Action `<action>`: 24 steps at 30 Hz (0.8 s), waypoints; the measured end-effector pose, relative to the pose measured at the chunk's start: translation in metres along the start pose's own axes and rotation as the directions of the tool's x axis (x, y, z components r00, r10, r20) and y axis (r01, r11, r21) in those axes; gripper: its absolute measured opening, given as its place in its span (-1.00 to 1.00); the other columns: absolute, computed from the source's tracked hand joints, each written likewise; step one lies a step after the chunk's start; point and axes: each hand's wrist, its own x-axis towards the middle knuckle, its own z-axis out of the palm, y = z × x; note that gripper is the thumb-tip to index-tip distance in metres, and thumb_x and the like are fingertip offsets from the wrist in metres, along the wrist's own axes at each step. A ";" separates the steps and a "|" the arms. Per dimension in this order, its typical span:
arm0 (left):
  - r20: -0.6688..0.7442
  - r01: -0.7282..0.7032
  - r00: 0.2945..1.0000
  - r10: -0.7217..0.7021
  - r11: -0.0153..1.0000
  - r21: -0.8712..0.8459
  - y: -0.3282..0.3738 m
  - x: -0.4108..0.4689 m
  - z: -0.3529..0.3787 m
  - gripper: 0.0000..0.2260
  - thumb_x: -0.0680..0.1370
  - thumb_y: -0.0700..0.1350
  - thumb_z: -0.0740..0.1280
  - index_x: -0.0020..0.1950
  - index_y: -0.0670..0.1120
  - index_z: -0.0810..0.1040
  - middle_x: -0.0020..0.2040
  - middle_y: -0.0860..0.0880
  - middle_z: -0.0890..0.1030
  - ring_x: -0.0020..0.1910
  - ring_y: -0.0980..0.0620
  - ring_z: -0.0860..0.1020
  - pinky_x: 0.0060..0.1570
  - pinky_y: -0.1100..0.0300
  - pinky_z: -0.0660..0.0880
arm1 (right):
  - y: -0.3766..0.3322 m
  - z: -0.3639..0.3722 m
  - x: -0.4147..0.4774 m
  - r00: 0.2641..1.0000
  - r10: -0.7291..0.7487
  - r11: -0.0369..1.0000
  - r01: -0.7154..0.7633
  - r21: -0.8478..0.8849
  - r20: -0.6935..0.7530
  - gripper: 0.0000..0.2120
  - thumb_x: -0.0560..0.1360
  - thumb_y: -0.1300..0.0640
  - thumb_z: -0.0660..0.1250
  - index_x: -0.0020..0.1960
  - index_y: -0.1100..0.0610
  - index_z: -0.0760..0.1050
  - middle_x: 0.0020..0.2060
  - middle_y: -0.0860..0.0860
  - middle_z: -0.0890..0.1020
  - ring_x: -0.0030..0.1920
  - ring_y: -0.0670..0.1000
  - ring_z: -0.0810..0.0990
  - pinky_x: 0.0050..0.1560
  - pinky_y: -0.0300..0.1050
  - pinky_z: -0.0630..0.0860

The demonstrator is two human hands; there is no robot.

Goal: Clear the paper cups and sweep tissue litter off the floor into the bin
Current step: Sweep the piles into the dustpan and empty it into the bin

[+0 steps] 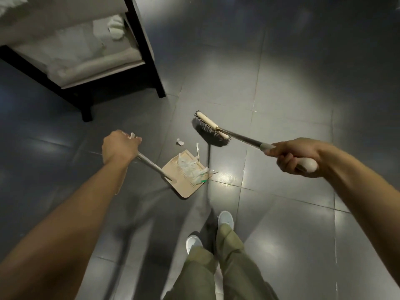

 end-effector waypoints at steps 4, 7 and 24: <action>-0.016 0.038 0.999 -0.039 0.999 -0.034 -0.008 0.005 0.001 -0.70 0.47 0.00 0.41 -0.01 -0.24 0.59 -0.03 -0.24 0.62 0.03 -0.24 0.56 -0.09 0.07 0.43 | 0.019 0.026 0.044 0.996 -0.080 0.975 0.070 -0.209 -0.041 -0.83 0.58 0.28 0.24 0.15 0.22 0.33 -0.60 -0.01 0.29 -0.67 -0.14 0.23 -0.67 -0.37 0.21; -0.040 0.104 0.994 -0.106 0.993 -0.055 -0.015 0.010 0.000 -0.70 0.48 0.00 0.39 -0.02 -0.25 0.58 -0.03 -0.25 0.61 0.02 -0.26 0.57 -0.13 0.06 0.43 | 0.031 0.049 0.071 0.996 -0.088 0.963 0.078 -0.258 -0.027 -0.77 0.56 0.27 0.27 0.19 0.27 0.34 -0.63 0.00 0.33 -0.68 -0.12 0.26 -0.64 -0.34 0.26; -0.141 0.224 0.962 -0.236 0.970 -0.098 -0.056 0.039 -0.023 -0.65 0.49 -0.01 0.38 0.06 -0.30 0.60 0.06 -0.31 0.60 0.09 -0.28 0.55 0.03 -0.01 0.48 | 0.016 0.123 0.084 0.976 0.158 0.910 -0.087 -0.405 0.147 -0.71 0.57 0.24 0.28 0.28 0.15 0.36 -0.65 0.00 0.37 -0.68 -0.13 0.27 -0.64 -0.37 0.27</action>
